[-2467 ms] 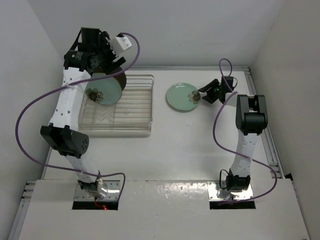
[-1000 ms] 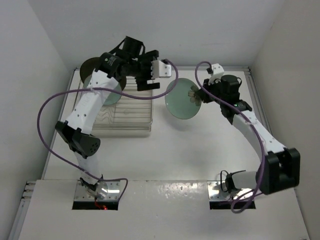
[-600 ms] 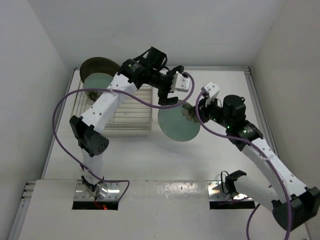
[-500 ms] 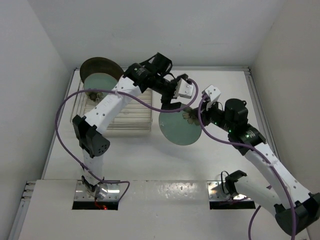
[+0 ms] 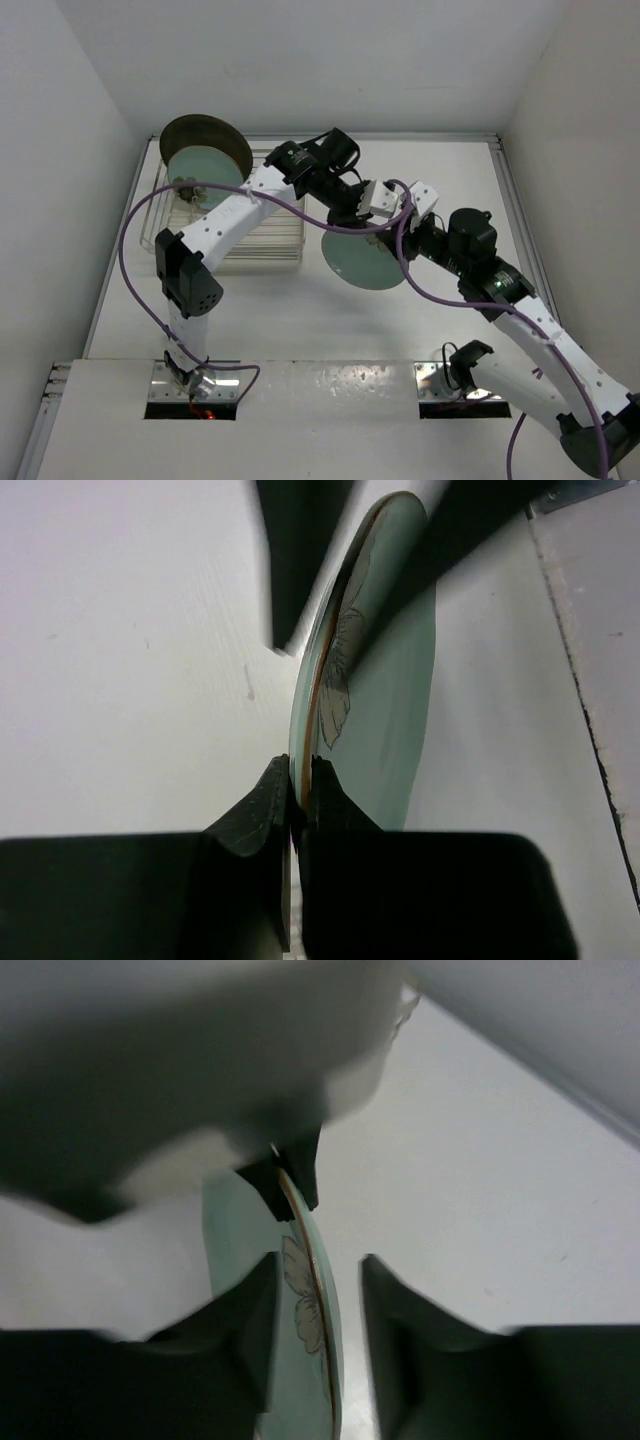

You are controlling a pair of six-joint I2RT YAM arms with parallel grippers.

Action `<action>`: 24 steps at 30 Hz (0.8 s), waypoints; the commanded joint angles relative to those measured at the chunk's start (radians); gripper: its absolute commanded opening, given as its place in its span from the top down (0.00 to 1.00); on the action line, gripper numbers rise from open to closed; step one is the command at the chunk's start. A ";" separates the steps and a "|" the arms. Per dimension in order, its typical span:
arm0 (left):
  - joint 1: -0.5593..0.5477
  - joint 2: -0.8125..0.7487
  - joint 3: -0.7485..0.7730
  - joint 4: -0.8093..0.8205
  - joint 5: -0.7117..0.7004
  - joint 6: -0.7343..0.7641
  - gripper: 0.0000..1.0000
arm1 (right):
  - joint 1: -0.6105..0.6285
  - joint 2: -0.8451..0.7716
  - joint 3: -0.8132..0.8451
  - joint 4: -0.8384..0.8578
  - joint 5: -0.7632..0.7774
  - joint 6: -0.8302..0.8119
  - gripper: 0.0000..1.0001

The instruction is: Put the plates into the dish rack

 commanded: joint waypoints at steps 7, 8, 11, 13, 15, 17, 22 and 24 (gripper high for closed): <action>0.030 -0.206 0.211 0.017 -0.374 0.098 1.00 | 0.001 -0.145 0.058 0.150 0.102 -0.032 0.09; 0.045 -0.225 0.233 0.017 -0.418 0.115 1.00 | 0.001 -0.177 0.048 0.149 0.131 -0.045 0.08; 0.107 -0.285 0.254 -0.036 -0.504 0.218 1.00 | 0.004 -0.207 0.022 0.156 0.168 -0.054 0.07; 0.153 -0.320 0.263 -0.076 -0.541 0.295 1.00 | 0.004 -0.210 0.000 0.165 0.177 -0.062 0.06; 0.188 -0.370 0.233 -0.105 -0.579 0.342 1.00 | 0.004 -0.201 -0.003 0.178 0.184 -0.068 0.06; 0.254 -0.406 0.188 -0.165 -0.599 0.434 1.00 | 0.018 -0.184 -0.006 0.184 0.184 -0.071 0.06; 0.394 -0.489 -0.041 -0.123 -0.676 0.560 1.00 | 0.001 -0.106 0.005 0.231 0.147 -0.078 0.04; 0.466 -0.513 -0.115 -0.047 -0.685 0.601 1.00 | 0.003 -0.089 0.017 0.241 0.129 -0.077 0.04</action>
